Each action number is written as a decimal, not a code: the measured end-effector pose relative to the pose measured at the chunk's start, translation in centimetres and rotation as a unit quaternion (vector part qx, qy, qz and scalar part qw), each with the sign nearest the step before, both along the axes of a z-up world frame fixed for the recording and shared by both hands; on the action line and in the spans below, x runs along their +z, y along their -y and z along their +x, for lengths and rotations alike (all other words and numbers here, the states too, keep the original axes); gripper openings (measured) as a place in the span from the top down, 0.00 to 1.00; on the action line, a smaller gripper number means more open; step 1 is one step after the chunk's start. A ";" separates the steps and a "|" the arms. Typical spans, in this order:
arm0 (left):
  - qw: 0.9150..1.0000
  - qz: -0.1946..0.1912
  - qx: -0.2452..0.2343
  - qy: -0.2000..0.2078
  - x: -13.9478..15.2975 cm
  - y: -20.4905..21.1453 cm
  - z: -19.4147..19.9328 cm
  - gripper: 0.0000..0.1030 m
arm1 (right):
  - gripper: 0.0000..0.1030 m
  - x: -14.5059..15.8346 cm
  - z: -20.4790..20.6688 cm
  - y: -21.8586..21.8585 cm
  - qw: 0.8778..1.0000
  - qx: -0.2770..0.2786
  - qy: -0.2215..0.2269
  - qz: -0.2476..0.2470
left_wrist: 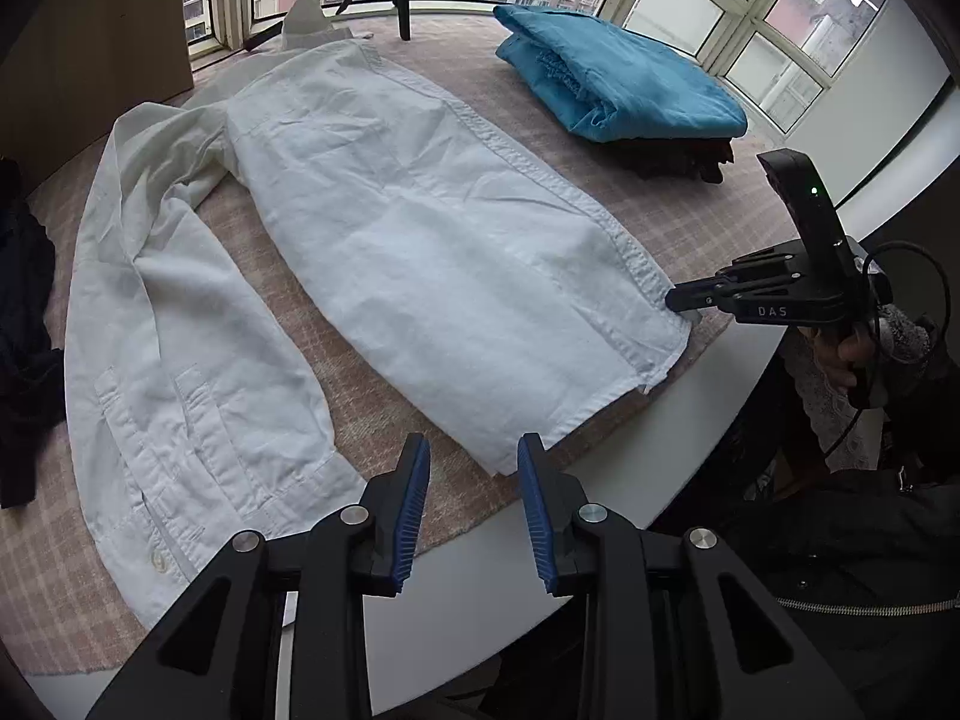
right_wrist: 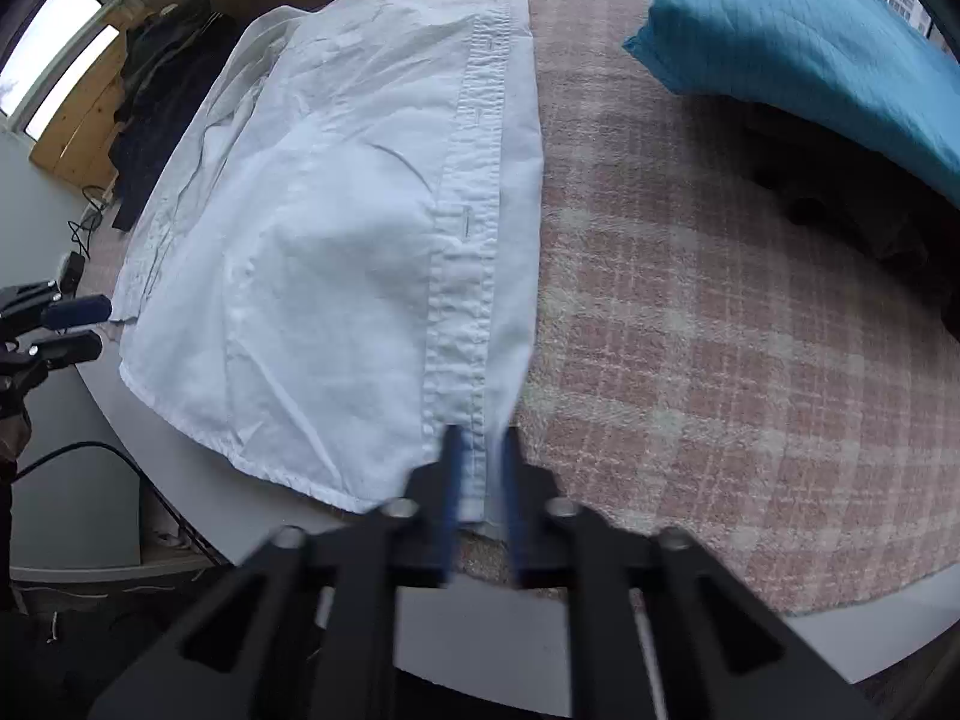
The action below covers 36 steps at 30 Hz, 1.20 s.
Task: Fold clothes
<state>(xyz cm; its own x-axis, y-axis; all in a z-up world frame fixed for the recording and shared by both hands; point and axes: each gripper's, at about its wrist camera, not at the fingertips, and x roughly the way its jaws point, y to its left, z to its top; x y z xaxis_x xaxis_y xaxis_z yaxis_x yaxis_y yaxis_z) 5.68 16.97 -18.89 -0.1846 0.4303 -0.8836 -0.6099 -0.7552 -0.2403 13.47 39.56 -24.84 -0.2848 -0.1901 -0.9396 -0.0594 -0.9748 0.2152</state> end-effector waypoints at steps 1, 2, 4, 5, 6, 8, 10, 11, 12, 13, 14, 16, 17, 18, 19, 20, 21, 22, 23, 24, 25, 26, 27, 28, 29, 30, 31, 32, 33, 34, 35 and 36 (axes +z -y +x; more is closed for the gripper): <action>1.000 0.003 0.000 -0.001 0.1 -0.2 0.0 0.72 | 0.97 0.3 0.2 -0.4 1.000 -0.002 0.000 0.009; 1.000 0.004 -0.001 -0.004 0.2 -0.4 -0.1 0.72 | 0.98 0.6 0.4 -0.7 1.000 -0.004 0.000 0.018; 1.000 0.006 -0.002 -0.011 0.1 -0.9 -0.5 0.72 | 0.98 1.2 0.8 -1.4 0.999 -0.007 0.000 0.037; 1.000 0.008 0.003 -0.009 -0.1 -1.1 -0.8 0.72 | 0.98 1.5 1.0 -1.8 0.999 -0.009 0.000 0.046; 1.000 0.016 0.011 0.000 -0.3 -1.2 -1.1 0.72 | 0.98 1.9 1.1 -2.1 0.999 -0.011 -0.001 0.054; 1.000 0.022 0.011 0.010 -0.8 -1.6 -1.3 0.72 | 0.97 3.1 1.1 -2.4 0.998 -0.015 -0.017 0.058; 1.000 0.008 0.003 0.011 -1.5 -2.4 -1.2 0.72 | 0.88 4.1 0.7 -2.3 0.999 -0.016 -0.029 0.043; 1.000 -0.002 -0.006 0.012 -1.9 -2.8 -1.0 0.72 | 0.78 4.3 0.2 -2.0 0.999 -0.011 -0.033 0.019; 1.000 -0.010 -0.010 0.012 -2.2 -3.2 -0.7 0.72 | 0.75 4.4 -0.2 -1.6 0.999 -0.006 -0.037 -0.005; 1.000 -0.017 -0.018 0.010 -2.5 -3.6 -0.5 0.72 | 0.75 4.4 -0.8 -1.2 0.999 -0.001 -0.039 -0.018; 0.999 -0.020 -0.023 0.012 -2.8 -3.9 -0.5 0.72 | 0.75 4.0 -1.5 -0.5 0.999 0.006 -0.036 -0.004; 0.999 -0.023 -0.029 0.018 -3.4 -4.3 -0.5 0.72 | 0.75 3.1 -2.9 0.4 0.999 0.013 -0.033 0.014; 0.999 -0.026 -0.030 0.023 -3.8 -4.5 -0.6 0.72 | 0.75 2.6 -3.5 0.7 0.999 0.015 -0.034 0.020; 0.999 -0.029 -0.030 0.028 -4.2 -4.7 -0.7 0.72 | 0.75 2.1 -4.2 0.9 0.999 0.016 -0.032 0.024; 0.998 -0.034 -0.032 0.031 -4.8 -5.0 -0.8 0.72 | 0.75 1.6 -4.9 1.0 0.999 0.015 -0.027 0.020; 0.998 -0.039 -0.033 0.033 -5.2 -5.2 -0.8 0.72 | 0.75 1.1 -5.3 1.2 0.999 0.019 -0.021 0.017; 0.998 -0.042 -0.035 0.036 -5.5 -5.5 -0.7 0.72 | 0.75 0.5 -5.8 1.3 1.000 0.023 -0.015 0.014; 0.998 -0.044 -0.038 0.038 -5.8 -5.7 -0.6 0.72 | 0.75 0.0 -6.2 1.5 1.000 0.028 -0.009 0.011; 0.997 -0.044 -0.040 0.037 -5.8 -5.9 -0.5 0.72 | 0.78 -0.3 -6.5 1.7 0.999 0.033 -0.005 0.010; 0.997 -0.044 -0.043 0.037 -5.8 -6.0 -0.3 0.72 | 0.80 -0.3 -6.4 1.7 0.999 0.039 -0.007 0.011; 0.997 -0.044 -0.045 0.036 -5.7 -6.1 -0.2 0.72 | 0.89 -0.1 -6.3 1.5 0.999 0.041 -0.010 0.010; 0.997 -0.044 -0.048 0.035 -5.6 -6.1 0.0 0.72 | 0.94 0.1 -6.1 1.3 0.999 0.044 -0.013 0.010; 0.997 -0.044 -0.049 0.036 -5.5 -6.1 0.0 0.72 | 0.94 0.4 -5.9 1.1 0.999 0.046 -0.016 0.008; 0.997 -0.044 -0.047 0.037 -5.5 -6.0 0.0 0.72 | 0.95 0.7 -5.7 0.8 0.999 0.048 -0.020 0.003; 0.997 -0.044 -0.045 0.038 -5.4 -5.9 -0.1 0.72 | 0.95 0.8 -5.5 0.6 0.998 0.051 -0.020 -0.003; 0.998 -0.040 -0.042 0.038 -5.2 -5.7 -0.1 0.72 | 0.95 1.0 -5.4 0.4 0.998 0.052 -0.018 -0.004; 0.998 -0.036 -0.039 0.039 -5.0 -5.5 -0.2 0.72 | 0.95 1.0 -5.3 0.1 0.999 0.047 -0.014 0.009; 0.998 -0.031 -0.034 0.036 -4.5 -5.2 -0.2 0.72 | 0.96 1.1 -5.2 -0.1 0.999 0.043 -0.010 0.021; 0.999 -0.027 -0.029 0.033 -4.1 -4.9 -0.2 0.72 | 0.96 1.2 -5.1 -0.4 0.999 0.039 -0.006 0.034; 0.999 -0.022 -0.024 0.030 -3.6 -4.5 -0.2 0.72 | 0.96 1.3 -5.1 -0.5 0.998 0.036 -0.005 0.043; 0.999 -0.020 -0.021 0.025 -3.2 -4.3 -0.3 0.72 | 0.95 1.5 -5.3 -0.2 0.998 0.038 -0.011 0.042; 0.999 -0.017 -0.017 0.021 -2.7 -4.0 -0.4 0.72 | 0.95 1.7 -5.6 0.1 0.998 0.040 -0.017 0.041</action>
